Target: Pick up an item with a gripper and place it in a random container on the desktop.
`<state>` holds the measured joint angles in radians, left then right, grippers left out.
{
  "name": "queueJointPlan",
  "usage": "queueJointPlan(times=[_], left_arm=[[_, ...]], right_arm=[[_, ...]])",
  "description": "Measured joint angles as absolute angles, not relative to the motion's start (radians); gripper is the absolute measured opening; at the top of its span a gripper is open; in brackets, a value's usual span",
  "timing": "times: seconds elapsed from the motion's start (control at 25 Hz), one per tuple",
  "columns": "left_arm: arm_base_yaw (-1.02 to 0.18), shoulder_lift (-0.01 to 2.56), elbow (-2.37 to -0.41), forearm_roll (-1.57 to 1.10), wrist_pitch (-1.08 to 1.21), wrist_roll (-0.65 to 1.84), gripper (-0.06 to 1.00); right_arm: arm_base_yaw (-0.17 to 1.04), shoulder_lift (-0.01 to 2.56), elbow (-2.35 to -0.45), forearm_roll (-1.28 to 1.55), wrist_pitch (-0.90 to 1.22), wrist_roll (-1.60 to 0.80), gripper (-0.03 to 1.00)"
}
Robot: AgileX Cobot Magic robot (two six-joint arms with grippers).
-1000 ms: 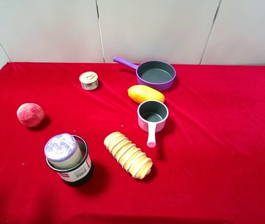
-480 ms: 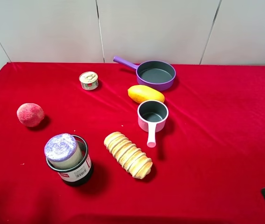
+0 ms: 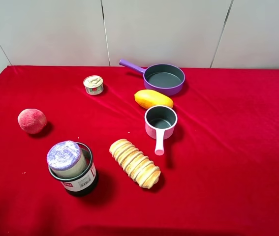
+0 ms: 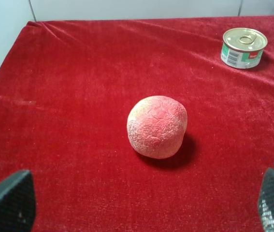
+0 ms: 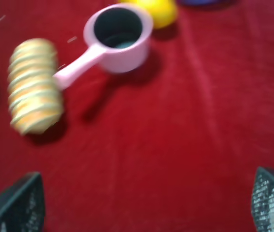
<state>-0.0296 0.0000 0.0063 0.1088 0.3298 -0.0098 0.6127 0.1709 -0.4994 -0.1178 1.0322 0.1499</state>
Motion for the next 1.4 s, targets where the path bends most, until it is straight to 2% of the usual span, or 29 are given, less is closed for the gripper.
queueJointPlan(times=[0.24, 0.6, 0.76, 1.4], left_arm=[[-0.03, 0.0, 0.006, 0.109, 0.33, -0.01, 0.91], [-0.03, 0.0, 0.006, 0.109, 0.33, -0.01, 0.91], [-0.03, 0.0, 0.006, 0.109, 0.33, -0.01, 0.91], [-0.03, 0.0, 0.006, 0.109, 0.33, -0.01, 0.91]], right_arm=[[0.389, 0.064, -0.499, -0.088, 1.033, 0.11, 0.64], [0.184, -0.004, -0.499, -0.072, 1.033, 0.088, 0.64], [0.151, -0.004, -0.499, -0.064, 1.033, 0.083, 0.64], [0.145, -0.006, -0.499, -0.06, 1.033, 0.079, 0.64]])
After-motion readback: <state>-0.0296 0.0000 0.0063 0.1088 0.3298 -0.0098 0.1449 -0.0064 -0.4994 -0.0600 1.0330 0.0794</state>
